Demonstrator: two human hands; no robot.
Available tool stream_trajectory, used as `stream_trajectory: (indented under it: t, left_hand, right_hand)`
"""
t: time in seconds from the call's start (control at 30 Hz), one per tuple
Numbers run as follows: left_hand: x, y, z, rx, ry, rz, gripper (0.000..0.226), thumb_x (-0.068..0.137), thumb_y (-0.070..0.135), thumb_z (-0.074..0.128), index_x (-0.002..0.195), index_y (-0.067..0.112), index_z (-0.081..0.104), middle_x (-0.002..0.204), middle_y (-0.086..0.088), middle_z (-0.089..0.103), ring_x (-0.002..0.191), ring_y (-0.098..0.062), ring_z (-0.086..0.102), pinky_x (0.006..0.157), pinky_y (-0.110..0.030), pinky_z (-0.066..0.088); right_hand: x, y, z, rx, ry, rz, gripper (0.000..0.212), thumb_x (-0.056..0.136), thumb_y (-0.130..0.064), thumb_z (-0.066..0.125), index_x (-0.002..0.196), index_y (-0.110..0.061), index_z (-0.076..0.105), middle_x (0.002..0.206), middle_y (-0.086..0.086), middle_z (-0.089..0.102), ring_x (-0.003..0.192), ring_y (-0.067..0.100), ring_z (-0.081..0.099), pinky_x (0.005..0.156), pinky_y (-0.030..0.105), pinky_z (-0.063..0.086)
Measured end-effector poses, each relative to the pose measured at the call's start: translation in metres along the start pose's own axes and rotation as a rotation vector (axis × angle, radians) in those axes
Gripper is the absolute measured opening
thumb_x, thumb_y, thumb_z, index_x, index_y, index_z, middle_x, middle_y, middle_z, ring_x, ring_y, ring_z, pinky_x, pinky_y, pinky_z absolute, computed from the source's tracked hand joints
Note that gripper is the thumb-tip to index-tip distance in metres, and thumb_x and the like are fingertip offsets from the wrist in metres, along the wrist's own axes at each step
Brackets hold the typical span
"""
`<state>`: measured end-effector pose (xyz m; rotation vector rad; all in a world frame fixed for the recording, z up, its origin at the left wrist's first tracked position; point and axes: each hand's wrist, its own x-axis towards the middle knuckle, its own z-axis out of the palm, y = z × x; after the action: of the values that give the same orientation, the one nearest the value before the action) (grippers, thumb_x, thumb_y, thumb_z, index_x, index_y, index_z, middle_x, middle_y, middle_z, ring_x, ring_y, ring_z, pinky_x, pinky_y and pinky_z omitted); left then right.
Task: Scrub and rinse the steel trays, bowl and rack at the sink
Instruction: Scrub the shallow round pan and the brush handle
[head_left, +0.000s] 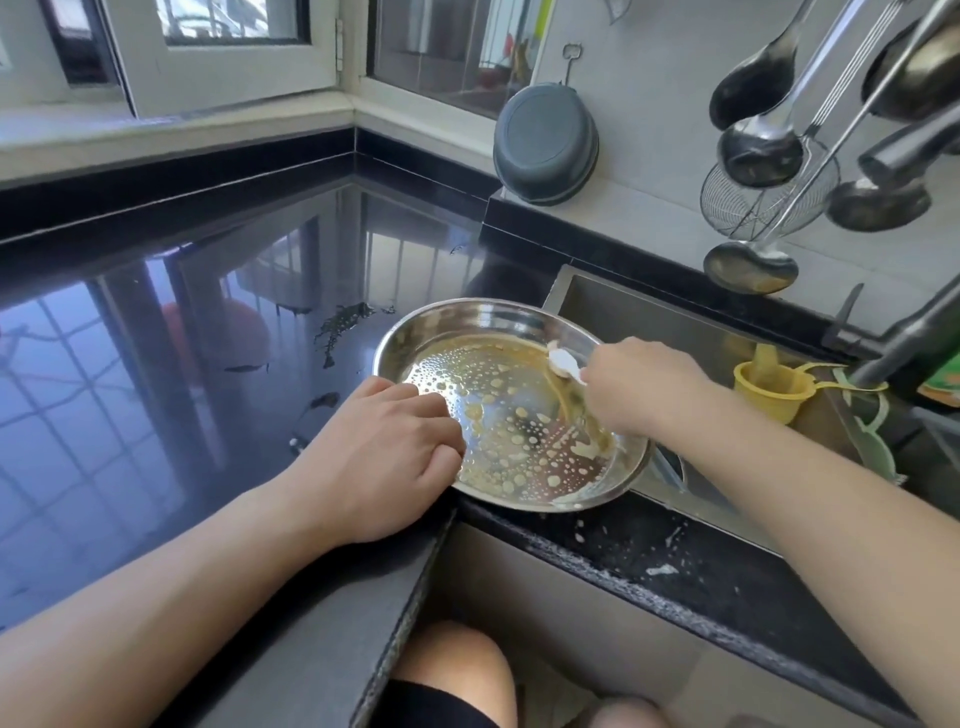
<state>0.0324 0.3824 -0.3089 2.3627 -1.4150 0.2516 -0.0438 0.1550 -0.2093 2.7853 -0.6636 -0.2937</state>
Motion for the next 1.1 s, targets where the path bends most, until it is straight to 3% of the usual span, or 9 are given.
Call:
stream_trajectory:
  t: [0.17, 0.23, 0.37, 0.57, 0.8, 0.9, 1.0, 1.1]
  left_hand:
    - [0.002, 0.002, 0.001, 0.011, 0.016, -0.004, 0.046, 0.091, 0.040, 0.017, 0.083, 0.036, 0.062, 0.090, 0.013, 0.058, 0.084, -0.009, 0.050, 0.094, -0.031, 0.033]
    - [0.001, 0.002, 0.002, 0.005, 0.018, -0.009, 0.045, 0.091, 0.039, 0.018, 0.083, 0.036, 0.062, 0.089, 0.013, 0.058, 0.083, -0.009, 0.049, 0.093, -0.031, 0.033]
    - [0.000, 0.001, 0.003, 0.013, 0.008, -0.021, 0.046, 0.093, 0.040, 0.018, 0.083, 0.035, 0.063, 0.089, 0.013, 0.059, 0.085, -0.009, 0.050, 0.093, -0.033, 0.035]
    - [0.001, 0.001, 0.002, 0.018, 0.014, -0.021, 0.048, 0.092, 0.041, 0.017, 0.083, 0.035, 0.063, 0.090, 0.013, 0.060, 0.086, -0.009, 0.052, 0.094, -0.032, 0.034]
    - [0.000, 0.000, 0.003, -0.043, 0.012, -0.022, 0.045, 0.090, 0.039, 0.020, 0.079, 0.036, 0.063, 0.087, 0.014, 0.059, 0.084, -0.007, 0.051, 0.094, -0.032, 0.034]
    - [0.002, 0.001, 0.002, -0.031, 0.015, -0.019, 0.046, 0.091, 0.039, 0.019, 0.079, 0.035, 0.064, 0.087, 0.013, 0.060, 0.084, -0.008, 0.051, 0.094, -0.032, 0.034]
    - [0.002, 0.000, 0.003, -0.002, 0.009, -0.020, 0.049, 0.091, 0.040, 0.017, 0.080, 0.033, 0.065, 0.088, 0.012, 0.060, 0.085, -0.010, 0.052, 0.094, -0.032, 0.035]
    - [0.002, 0.000, 0.005, -0.007, 0.015, -0.026, 0.050, 0.090, 0.040, 0.017, 0.080, 0.033, 0.065, 0.087, 0.012, 0.060, 0.085, -0.010, 0.052, 0.094, -0.033, 0.035]
  right_hand:
    - [-0.046, 0.010, -0.009, -0.177, -0.250, -0.077, 0.014, 0.090, -0.015, 0.040, 0.078, -0.017, 0.046, 0.081, 0.002, 0.046, 0.073, 0.025, 0.053, 0.069, 0.036, 0.050]
    - [-0.048, 0.012, -0.013, -0.197, -0.255, -0.068, 0.019, 0.088, -0.014, 0.042, 0.071, -0.019, 0.037, 0.081, 0.001, 0.047, 0.074, 0.026, 0.055, 0.069, 0.036, 0.050]
    - [-0.023, 0.007, -0.009, -0.133, -0.142, -0.024, 0.019, 0.091, -0.010, 0.044, 0.075, -0.019, 0.039, 0.077, 0.001, 0.045, 0.069, 0.023, 0.052, 0.071, 0.038, 0.050]
    - [-0.038, 0.010, 0.002, -0.154, -0.208, -0.137, 0.021, 0.094, -0.015, 0.045, 0.074, -0.017, 0.042, 0.078, 0.001, 0.047, 0.077, 0.028, 0.055, 0.070, 0.038, 0.050]
    - [-0.041, -0.001, -0.003, -0.088, -0.145, -0.001, 0.021, 0.087, -0.006, 0.050, 0.079, -0.021, 0.037, 0.076, 0.000, 0.043, 0.062, 0.018, 0.045, 0.067, 0.035, 0.046]
    - [-0.045, -0.008, 0.004, -0.059, -0.132, -0.085, 0.021, 0.092, -0.008, 0.042, 0.079, -0.022, 0.035, 0.077, 0.000, 0.044, 0.063, 0.018, 0.044, 0.064, 0.036, 0.042]
    - [-0.034, 0.006, 0.001, -0.119, -0.139, -0.025, 0.012, 0.087, -0.011, 0.046, 0.080, -0.020, 0.045, 0.080, 0.001, 0.048, 0.067, 0.022, 0.050, 0.061, 0.035, 0.040]
    - [-0.030, 0.011, 0.008, -0.101, -0.153, -0.042, 0.017, 0.086, -0.010, 0.045, 0.075, -0.022, 0.039, 0.085, 0.003, 0.050, 0.073, 0.026, 0.053, 0.064, 0.035, 0.043]
